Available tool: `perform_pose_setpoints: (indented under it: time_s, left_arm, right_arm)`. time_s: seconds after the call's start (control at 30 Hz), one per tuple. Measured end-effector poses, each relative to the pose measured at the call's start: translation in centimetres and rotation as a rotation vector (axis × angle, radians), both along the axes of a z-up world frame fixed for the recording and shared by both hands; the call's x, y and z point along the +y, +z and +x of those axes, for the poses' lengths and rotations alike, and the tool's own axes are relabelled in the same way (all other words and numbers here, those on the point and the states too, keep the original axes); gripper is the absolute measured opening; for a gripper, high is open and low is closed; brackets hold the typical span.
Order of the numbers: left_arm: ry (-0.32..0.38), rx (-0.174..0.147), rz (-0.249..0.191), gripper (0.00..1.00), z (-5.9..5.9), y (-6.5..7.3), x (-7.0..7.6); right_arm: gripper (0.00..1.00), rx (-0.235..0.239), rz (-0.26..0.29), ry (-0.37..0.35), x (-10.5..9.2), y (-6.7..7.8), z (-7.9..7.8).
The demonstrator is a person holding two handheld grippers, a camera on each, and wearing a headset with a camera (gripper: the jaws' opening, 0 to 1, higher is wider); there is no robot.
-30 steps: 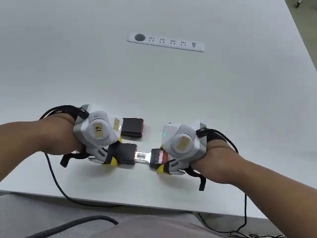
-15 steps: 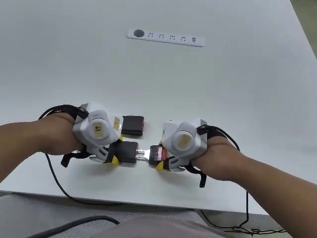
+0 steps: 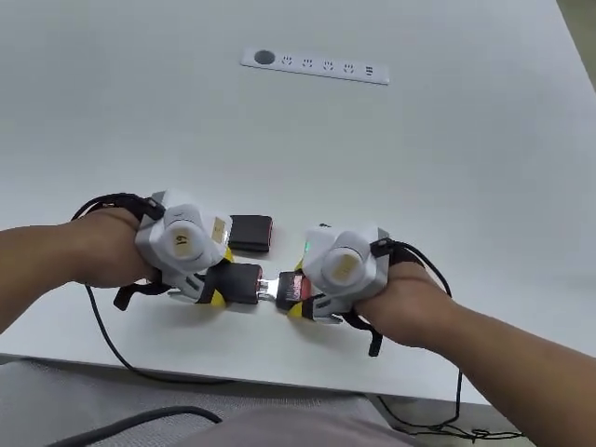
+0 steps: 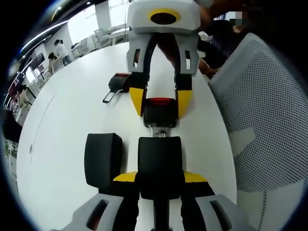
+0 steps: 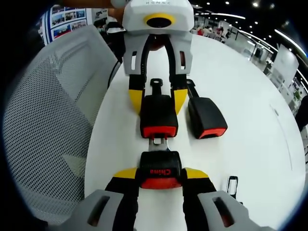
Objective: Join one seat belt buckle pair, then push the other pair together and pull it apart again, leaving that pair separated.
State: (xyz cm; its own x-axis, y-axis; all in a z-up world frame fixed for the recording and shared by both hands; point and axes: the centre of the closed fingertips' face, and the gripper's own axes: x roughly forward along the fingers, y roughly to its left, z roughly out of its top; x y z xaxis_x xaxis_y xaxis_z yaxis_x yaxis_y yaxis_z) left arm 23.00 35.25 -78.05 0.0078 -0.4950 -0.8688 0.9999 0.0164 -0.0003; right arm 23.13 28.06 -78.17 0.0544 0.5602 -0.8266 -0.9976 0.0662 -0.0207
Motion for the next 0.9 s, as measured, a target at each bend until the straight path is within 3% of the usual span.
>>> perform_pose_setpoints:
  time_s: [0.9]
  left_arm:
    - [0.009,-0.003,-0.029,0.33,0.1,-0.1,0.1]
  right_arm:
    - [0.3,0.006,-0.028,-0.003,2.0,0.1,-0.3]
